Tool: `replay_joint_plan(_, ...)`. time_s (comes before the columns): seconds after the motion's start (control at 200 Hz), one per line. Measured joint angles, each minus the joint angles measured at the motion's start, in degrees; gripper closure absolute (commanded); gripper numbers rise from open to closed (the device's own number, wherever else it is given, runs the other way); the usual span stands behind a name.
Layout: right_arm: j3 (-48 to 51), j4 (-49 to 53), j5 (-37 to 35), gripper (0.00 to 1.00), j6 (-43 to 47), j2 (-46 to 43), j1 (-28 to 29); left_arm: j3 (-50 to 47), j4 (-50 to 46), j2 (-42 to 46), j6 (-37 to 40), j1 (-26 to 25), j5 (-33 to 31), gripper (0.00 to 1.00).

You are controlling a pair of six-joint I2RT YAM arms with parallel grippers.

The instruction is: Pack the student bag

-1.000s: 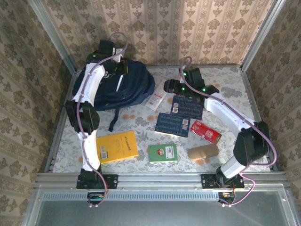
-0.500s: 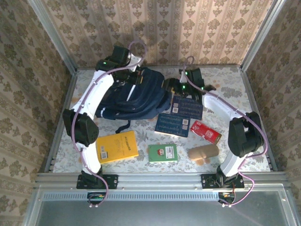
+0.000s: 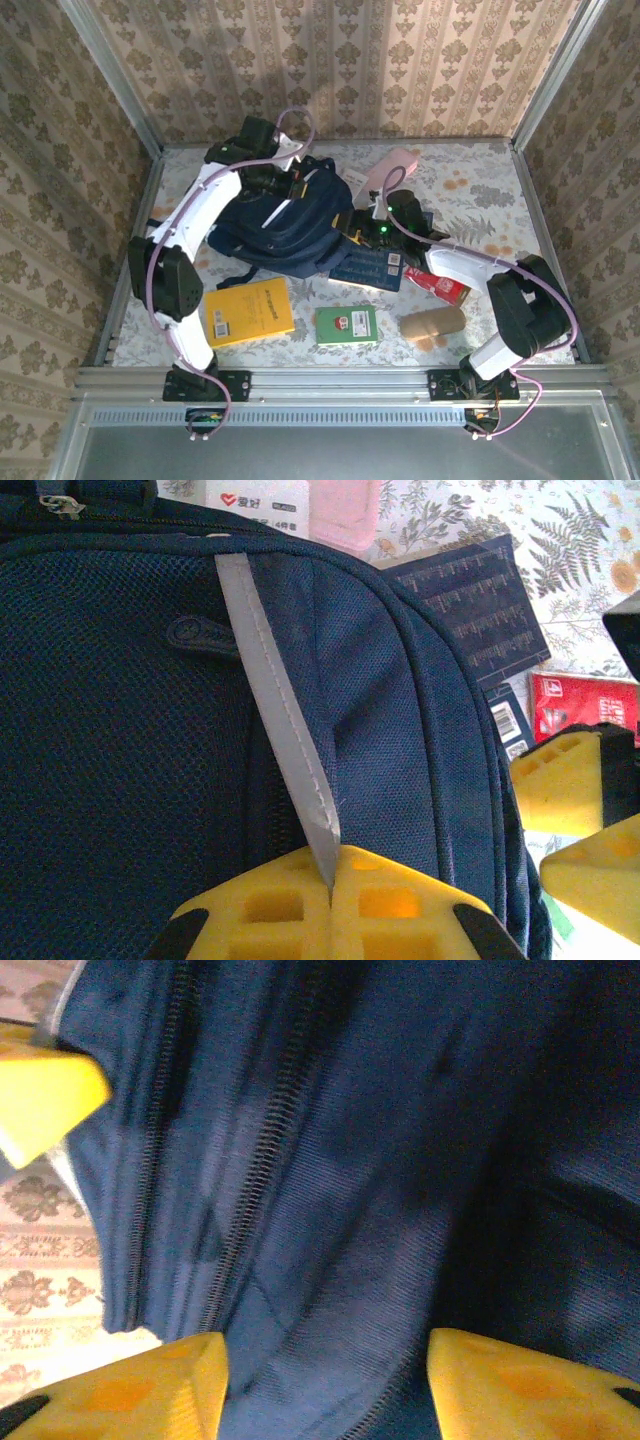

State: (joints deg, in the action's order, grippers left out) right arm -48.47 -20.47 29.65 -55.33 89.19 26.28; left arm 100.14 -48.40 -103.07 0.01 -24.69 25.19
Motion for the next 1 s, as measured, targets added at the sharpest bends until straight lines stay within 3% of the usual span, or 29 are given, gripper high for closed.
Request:
replay_joint_plan(0.09,0.7,-0.6,0.2,0.29,-0.5,-0.7,-1.4,-2.4,1.3,1.9,0.5,0.0,0.3,1.00)
replay_joint_plan(0.24,0.9,-0.8,0.8,0.28,-0.6,-1.3,-5.3,-4.2,2.3,3.8,1.6,0.0,1.5,1.00)
replay_joint_plan(0.37,-0.3,-1.7,1.9,0.37,-1.0,0.8,-7.3,-4.2,3.0,3.9,2.3,0.0,2.9,1.00)
replay_joint_plan(0.485,-1.6,-4.4,3.8,0.49,-2.2,4.6,-7.4,-4.2,3.1,3.9,2.8,0.0,3.9,1.00)
replay_joint_plan(0.66,-1.9,-8.4,5.5,0.87,-4.5,7.3,-6.6,-4.2,2.9,3.8,2.8,0.0,3.9,1.00)
replay_joint_plan(0.73,-1.9,-9.7,4.6,0.97,-4.8,7.2,-5.4,-4.2,2.6,3.8,2.6,0.0,2.8,0.75)
replay_joint_plan(0.865,-0.6,-9.9,0.1,1.00,-5.1,6.5,-0.7,0.1,0.1,3.8,-0.1,-0.1,-2.0,0.54)
replay_joint_plan(1.0,1.4,-9.6,-6.1,1.00,-5.1,6.4,5.8,9.4,-4.6,3.6,-3.3,-1.4,-8.7,0.41)
